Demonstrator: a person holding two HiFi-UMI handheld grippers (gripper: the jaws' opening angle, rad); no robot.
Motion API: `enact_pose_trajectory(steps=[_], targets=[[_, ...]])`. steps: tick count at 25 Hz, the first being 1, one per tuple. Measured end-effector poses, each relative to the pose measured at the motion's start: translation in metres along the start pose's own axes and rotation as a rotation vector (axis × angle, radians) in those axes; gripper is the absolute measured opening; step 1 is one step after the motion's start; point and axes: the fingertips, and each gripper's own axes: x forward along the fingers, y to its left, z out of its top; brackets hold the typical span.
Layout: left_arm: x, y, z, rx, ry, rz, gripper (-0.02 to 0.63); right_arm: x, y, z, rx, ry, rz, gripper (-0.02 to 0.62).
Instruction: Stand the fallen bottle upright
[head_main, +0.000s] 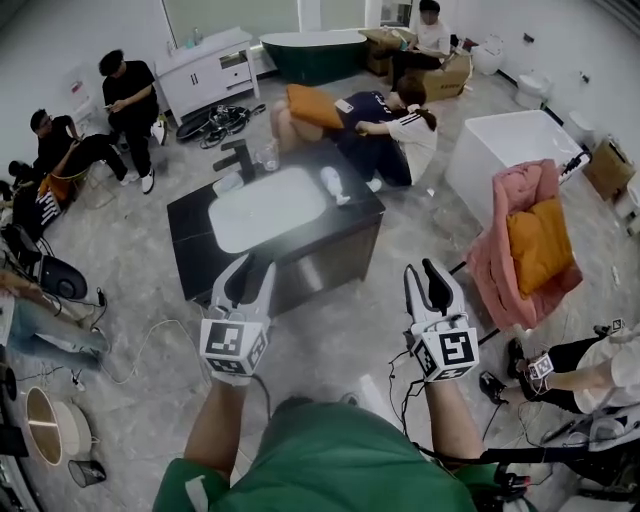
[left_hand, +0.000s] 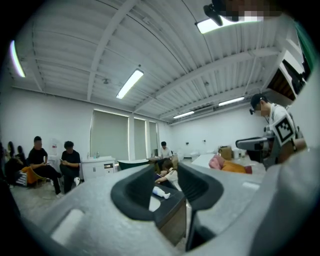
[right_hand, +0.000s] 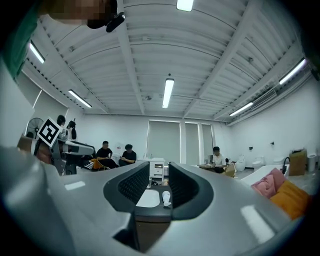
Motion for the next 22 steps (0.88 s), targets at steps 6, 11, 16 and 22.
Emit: enact_pose_trajectory(steps=[6, 11, 16, 22], targets=[[0.012, -0.013, -0.005, 0.001, 0.035, 0.024, 0.143, 0.002, -0.025, -0.009, 0.036, 0.006, 0.019, 0.104], [0.037, -0.009, -0.016, -0.007, 0.052, 0.025, 0.143, 0.02, -0.036, -0.027, 0.077, 0.024, 0.034, 0.104], [0.078, -0.001, -0.028, 0.006, 0.071, -0.001, 0.142, 0.048, -0.056, -0.037, 0.084, 0.042, 0.009, 0.104], [0.147, 0.036, -0.04, -0.014, 0.069, -0.055, 0.141, 0.109, -0.074, -0.044, 0.046, 0.078, -0.033, 0.104]])
